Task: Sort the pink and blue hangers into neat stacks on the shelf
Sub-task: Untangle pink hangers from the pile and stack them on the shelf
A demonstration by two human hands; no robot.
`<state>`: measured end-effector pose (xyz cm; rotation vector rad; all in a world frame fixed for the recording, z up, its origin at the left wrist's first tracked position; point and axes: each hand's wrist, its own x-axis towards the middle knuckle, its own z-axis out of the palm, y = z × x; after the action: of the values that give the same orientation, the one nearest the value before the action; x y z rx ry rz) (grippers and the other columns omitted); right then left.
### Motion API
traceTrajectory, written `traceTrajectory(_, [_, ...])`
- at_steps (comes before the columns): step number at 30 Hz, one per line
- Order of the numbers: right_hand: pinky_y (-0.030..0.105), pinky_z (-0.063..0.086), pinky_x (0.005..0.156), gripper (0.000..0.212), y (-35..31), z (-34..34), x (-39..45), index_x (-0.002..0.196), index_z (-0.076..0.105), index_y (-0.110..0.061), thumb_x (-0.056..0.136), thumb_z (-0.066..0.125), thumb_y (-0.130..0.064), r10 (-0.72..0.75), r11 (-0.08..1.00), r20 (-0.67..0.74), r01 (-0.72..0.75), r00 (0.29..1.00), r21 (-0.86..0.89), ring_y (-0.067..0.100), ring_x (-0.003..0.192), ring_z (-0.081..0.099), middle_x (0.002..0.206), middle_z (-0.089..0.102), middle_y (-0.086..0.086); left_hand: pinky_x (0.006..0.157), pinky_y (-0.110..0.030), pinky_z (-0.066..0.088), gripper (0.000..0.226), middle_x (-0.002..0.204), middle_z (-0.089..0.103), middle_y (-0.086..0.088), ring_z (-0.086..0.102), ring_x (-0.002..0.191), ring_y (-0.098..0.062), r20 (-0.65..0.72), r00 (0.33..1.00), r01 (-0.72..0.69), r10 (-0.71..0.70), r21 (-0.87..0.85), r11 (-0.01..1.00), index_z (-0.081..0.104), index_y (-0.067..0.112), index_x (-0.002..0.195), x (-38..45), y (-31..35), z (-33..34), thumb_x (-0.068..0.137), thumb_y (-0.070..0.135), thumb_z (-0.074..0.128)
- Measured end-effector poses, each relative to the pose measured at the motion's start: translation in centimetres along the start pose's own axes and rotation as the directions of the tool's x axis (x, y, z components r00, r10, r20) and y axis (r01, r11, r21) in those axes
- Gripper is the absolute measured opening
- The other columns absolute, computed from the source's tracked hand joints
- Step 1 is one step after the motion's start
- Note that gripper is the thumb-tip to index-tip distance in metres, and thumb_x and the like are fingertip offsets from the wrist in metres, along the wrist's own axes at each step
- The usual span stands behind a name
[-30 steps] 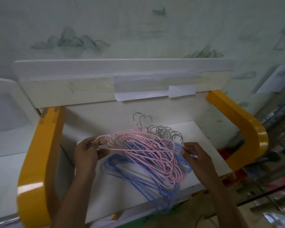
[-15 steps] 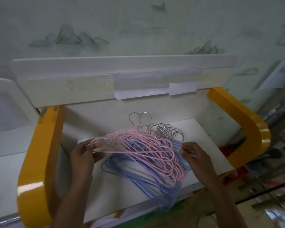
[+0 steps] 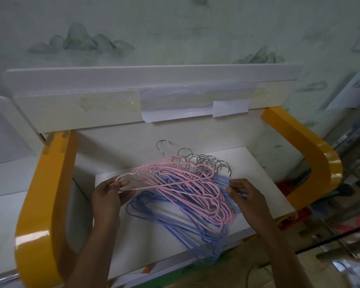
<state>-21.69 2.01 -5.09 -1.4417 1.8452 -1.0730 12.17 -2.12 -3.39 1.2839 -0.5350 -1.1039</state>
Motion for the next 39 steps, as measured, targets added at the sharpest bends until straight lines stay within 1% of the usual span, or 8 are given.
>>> traceTrajectory(6, [0.010,0.046,0.078,0.021,-0.2,0.8,0.3,0.112,0.065,-0.020,0.092,0.067,-0.021,0.011,1.000,0.072,-0.009,0.997,-0.029,-0.002,0.097,0.061,0.107,0.067,-0.009,0.057,-0.024,0.059,0.018,0.077,0.069,-0.010,0.069,0.053,-0.018,-0.026,0.998,-0.060,0.059,-0.013,0.998,0.064,0.002,0.100,0.2,0.4,-0.6,0.095,-0.004,0.047])
traceTrajectory(13, [0.009,0.043,0.063,0.005,-0.7,2.9,0.9,0.087,0.068,-0.022,0.085,0.073,-0.023,0.003,0.985,0.057,0.007,0.998,-0.173,-0.003,0.075,0.063,0.082,0.069,-0.011,0.060,-0.026,0.060,0.019,0.087,0.066,-0.016,0.067,0.056,-0.018,-0.004,0.994,-0.105,0.105,-0.005,0.994,0.063,0.001,0.108,0.4,0.8,-0.7,0.098,-0.001,0.047])
traceTrajectory(16, [0.021,0.048,0.062,0.008,-0.9,3.1,1.2,0.083,0.065,-0.022,0.085,0.072,-0.019,0.025,0.984,0.062,-0.014,0.998,-0.178,0.002,0.070,0.063,0.075,0.069,-0.008,0.062,-0.027,0.061,0.020,0.087,0.066,-0.017,0.064,0.060,-0.022,0.019,0.992,-0.128,0.129,-0.010,0.992,0.063,0.000,0.110,0.4,1.1,-0.6,0.098,-0.001,0.047])
traceTrajectory(18, [0.026,0.048,0.061,0.011,-1.3,2.9,1.2,0.083,0.062,-0.023,0.086,0.068,-0.014,0.008,0.990,0.054,-0.001,0.999,-0.142,0.006,0.062,0.062,0.071,0.068,-0.004,0.062,-0.028,0.061,0.022,0.087,0.066,-0.017,0.063,0.065,-0.027,0.024,0.990,-0.137,0.137,-0.028,0.990,0.062,-0.002,0.113,0.6,1.3,-0.5,0.098,-0.001,0.047])
traceTrajectory(22, [0.013,0.047,0.051,0.010,-2.8,2.1,1.1,0.092,0.062,-0.011,0.093,0.056,-0.003,-0.041,0.997,-0.009,0.042,0.999,0.060,0.006,0.058,0.066,0.072,0.072,0.006,0.062,-0.029,0.061,0.021,0.076,0.071,-0.007,0.059,0.073,-0.033,0.033,0.986,-0.160,0.162,-0.061,0.985,0.063,-0.002,0.112,0.8,1.8,-0.3,0.097,-0.002,0.048])
traceTrajectory(27, [0.043,0.062,0.067,0.006,-2.9,1.9,1.0,0.100,0.060,-0.001,0.095,0.058,-0.004,-0.021,0.923,0.020,0.011,1.000,0.385,0.033,0.076,0.073,0.078,0.074,0.018,0.064,-0.031,0.061,0.022,0.074,0.073,-0.002,0.062,0.071,-0.032,0.049,0.983,-0.173,0.177,-0.069,0.982,0.061,-0.003,0.116,0.2,2.3,-0.3,0.098,-0.001,0.048])
traceTrajectory(34, [0.050,0.060,0.070,0.011,-1.8,0.2,-0.5,0.097,0.061,-0.005,0.092,0.058,0.004,-0.006,0.883,-0.002,0.006,1.000,0.469,0.039,0.074,0.072,0.078,0.073,0.020,0.063,-0.032,0.062,0.024,0.082,0.071,-0.010,0.061,0.076,-0.036,0.030,0.979,-0.200,0.203,-0.072,0.977,0.060,-0.006,0.119,-2.7,3.0,-1.3,0.099,0.000,0.048])
traceTrajectory(39, [0.034,0.060,0.064,0.010,-1.5,-1.9,-2.4,0.101,0.062,-0.004,0.092,0.059,0.002,-0.074,0.854,0.041,0.042,0.996,0.518,0.035,0.076,0.073,0.082,0.074,0.016,0.068,-0.034,0.062,0.023,0.087,0.072,-0.008,0.064,0.084,-0.039,0.007,0.970,-0.241,0.242,-0.059,0.969,0.062,-0.002,0.118,-6.9,3.4,-2.3,0.099,0.004,0.050])
